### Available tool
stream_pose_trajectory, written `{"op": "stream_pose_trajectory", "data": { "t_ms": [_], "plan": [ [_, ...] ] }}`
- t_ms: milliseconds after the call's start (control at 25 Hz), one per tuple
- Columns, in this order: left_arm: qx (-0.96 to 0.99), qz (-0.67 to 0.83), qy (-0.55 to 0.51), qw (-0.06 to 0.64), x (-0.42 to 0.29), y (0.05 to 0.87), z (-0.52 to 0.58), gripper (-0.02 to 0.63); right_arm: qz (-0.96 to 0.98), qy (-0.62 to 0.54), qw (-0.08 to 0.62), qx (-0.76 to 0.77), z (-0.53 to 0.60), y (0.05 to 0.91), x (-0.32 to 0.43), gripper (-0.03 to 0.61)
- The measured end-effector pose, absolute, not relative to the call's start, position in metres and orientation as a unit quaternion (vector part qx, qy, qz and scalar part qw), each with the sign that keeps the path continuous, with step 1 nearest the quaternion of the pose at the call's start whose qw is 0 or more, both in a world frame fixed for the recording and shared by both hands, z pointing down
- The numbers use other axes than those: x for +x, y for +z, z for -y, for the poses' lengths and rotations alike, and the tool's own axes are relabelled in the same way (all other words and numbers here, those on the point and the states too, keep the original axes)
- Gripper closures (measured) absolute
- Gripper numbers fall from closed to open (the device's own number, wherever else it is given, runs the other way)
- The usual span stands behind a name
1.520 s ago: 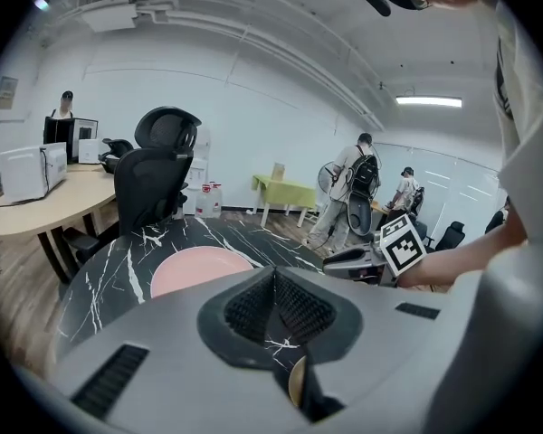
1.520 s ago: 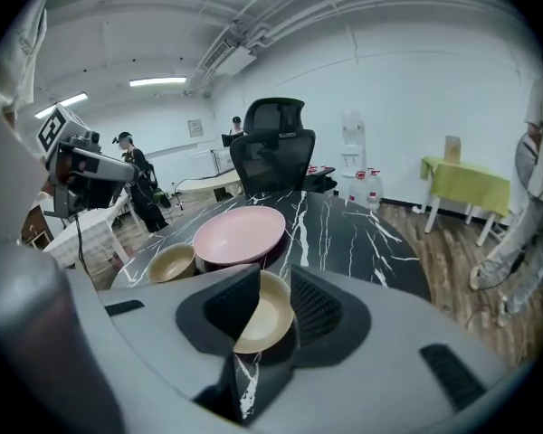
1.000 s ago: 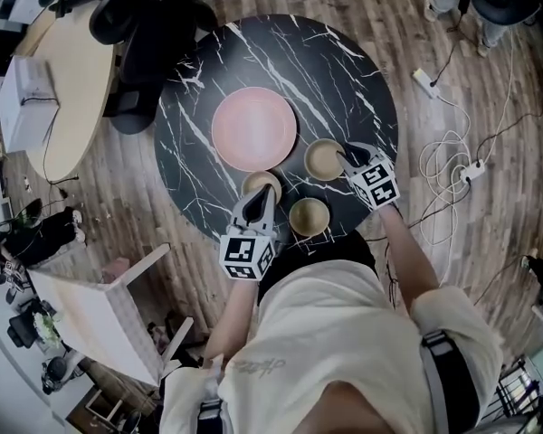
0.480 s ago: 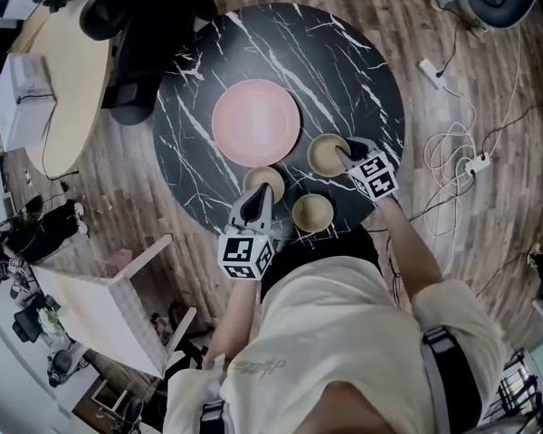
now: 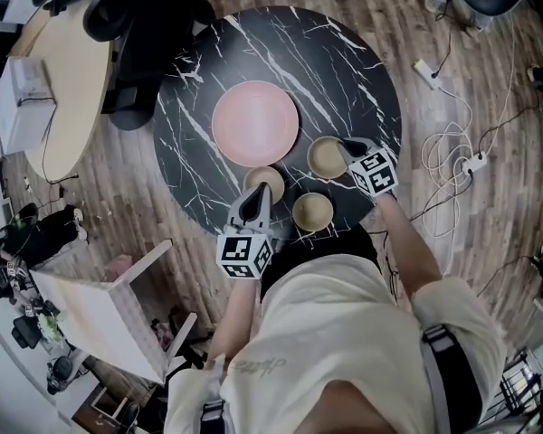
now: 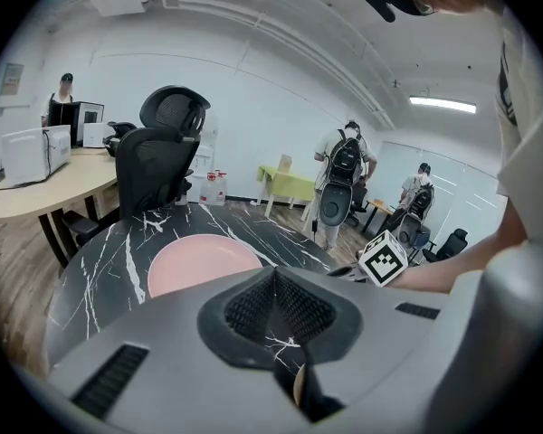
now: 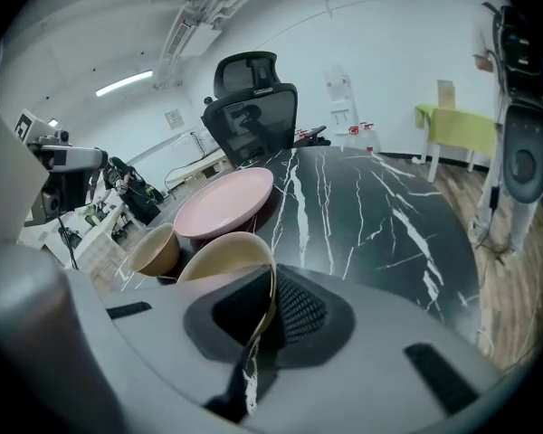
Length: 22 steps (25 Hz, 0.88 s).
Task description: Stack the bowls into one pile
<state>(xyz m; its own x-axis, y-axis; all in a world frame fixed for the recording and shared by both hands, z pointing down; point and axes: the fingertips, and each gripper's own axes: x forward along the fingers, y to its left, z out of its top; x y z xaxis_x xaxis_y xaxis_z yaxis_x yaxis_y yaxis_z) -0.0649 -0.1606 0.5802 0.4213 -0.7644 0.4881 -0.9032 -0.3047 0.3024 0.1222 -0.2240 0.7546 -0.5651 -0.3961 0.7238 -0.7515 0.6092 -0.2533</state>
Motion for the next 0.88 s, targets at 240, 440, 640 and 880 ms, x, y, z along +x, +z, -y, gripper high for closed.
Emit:
{"op": "stream_pose_trajectory", "data": {
  "t_ms": [240,440,640,880],
  "plan": [
    [0.802,0.524,0.112,0.264,-0.070,0.569,0.157,0.594,0.838,0.267,0.321,0.352,0.220,0.735,0.128,0.555],
    [0.808,0.523,0.106,0.247,-0.073,0.562,0.146,0.594,0.836,0.250,0.331,0.360,0.213,0.721,0.131,0.554],
    [0.808,0.530,0.098,0.238,-0.083,0.557,0.128,0.594,0.841,0.236,0.327,0.360,0.204,0.702,0.123,0.554],
    [0.798,0.547,0.085,0.239,-0.099,0.557,0.110,0.594,0.850,0.222,0.333,0.342,0.193,0.695,0.101,0.554]
  ]
}}
